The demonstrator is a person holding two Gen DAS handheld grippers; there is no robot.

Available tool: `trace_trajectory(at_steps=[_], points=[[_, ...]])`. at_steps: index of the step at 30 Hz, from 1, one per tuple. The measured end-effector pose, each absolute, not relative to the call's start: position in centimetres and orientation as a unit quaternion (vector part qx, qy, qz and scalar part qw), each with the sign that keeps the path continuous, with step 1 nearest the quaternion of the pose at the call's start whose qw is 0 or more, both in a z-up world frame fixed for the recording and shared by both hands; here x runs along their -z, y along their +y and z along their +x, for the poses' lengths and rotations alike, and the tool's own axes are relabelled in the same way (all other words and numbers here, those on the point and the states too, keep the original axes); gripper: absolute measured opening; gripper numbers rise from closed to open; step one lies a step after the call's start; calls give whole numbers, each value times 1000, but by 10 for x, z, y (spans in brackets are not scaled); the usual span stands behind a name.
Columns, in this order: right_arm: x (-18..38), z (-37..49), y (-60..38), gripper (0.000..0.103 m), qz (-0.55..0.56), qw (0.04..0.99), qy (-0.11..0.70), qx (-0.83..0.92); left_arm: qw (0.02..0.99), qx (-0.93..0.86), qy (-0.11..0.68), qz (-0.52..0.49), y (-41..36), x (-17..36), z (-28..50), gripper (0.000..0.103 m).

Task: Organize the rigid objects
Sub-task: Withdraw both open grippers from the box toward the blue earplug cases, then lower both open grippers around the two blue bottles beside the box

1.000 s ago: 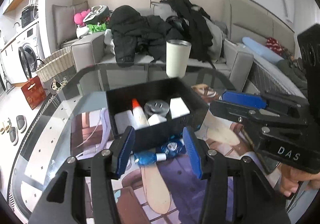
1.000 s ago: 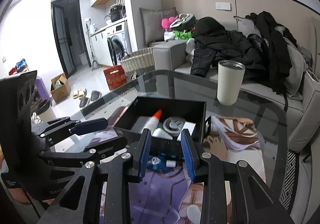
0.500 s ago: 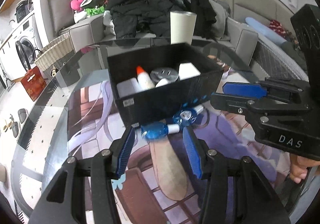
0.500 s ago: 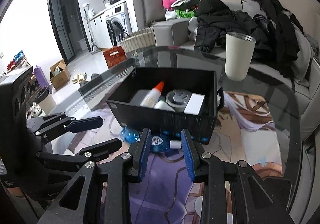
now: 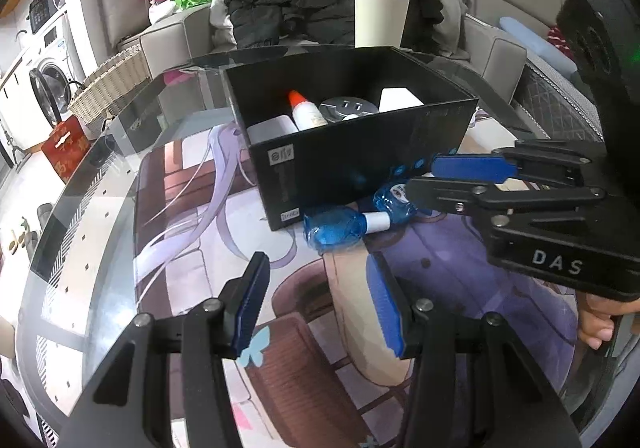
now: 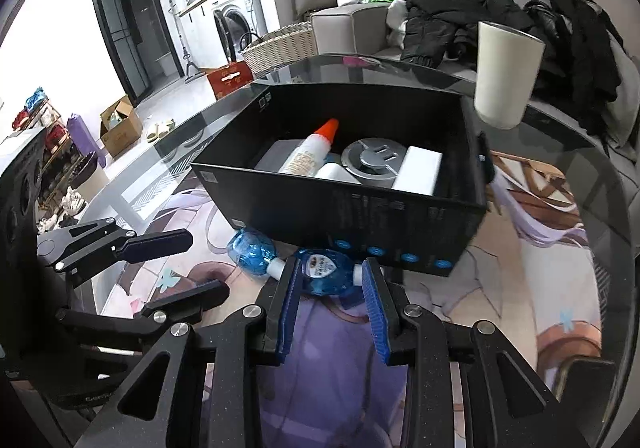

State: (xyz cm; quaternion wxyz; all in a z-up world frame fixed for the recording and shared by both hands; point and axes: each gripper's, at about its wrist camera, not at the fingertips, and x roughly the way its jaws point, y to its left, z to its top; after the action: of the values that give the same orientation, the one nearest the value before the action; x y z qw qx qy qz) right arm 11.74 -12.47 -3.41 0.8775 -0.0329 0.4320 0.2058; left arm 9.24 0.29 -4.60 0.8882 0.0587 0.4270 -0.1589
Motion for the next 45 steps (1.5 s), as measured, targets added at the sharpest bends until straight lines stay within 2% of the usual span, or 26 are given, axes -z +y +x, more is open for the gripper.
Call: trace_trajectory(at_steps=[18, 22, 27, 45], points=[[48, 131, -110, 32, -49, 863, 449, -226, 884, 165, 435, 53, 1, 45, 98, 50], [48, 131, -106, 44, -61, 857, 450, -245, 882, 162, 438, 52, 1, 46, 99, 50], [48, 132, -104, 48, -70, 854, 449, -255, 882, 158, 442, 51, 3, 47, 99, 50], [53, 136, -86, 50, -96, 855, 448, -244, 880, 157, 447, 40, 9, 47, 100, 50]])
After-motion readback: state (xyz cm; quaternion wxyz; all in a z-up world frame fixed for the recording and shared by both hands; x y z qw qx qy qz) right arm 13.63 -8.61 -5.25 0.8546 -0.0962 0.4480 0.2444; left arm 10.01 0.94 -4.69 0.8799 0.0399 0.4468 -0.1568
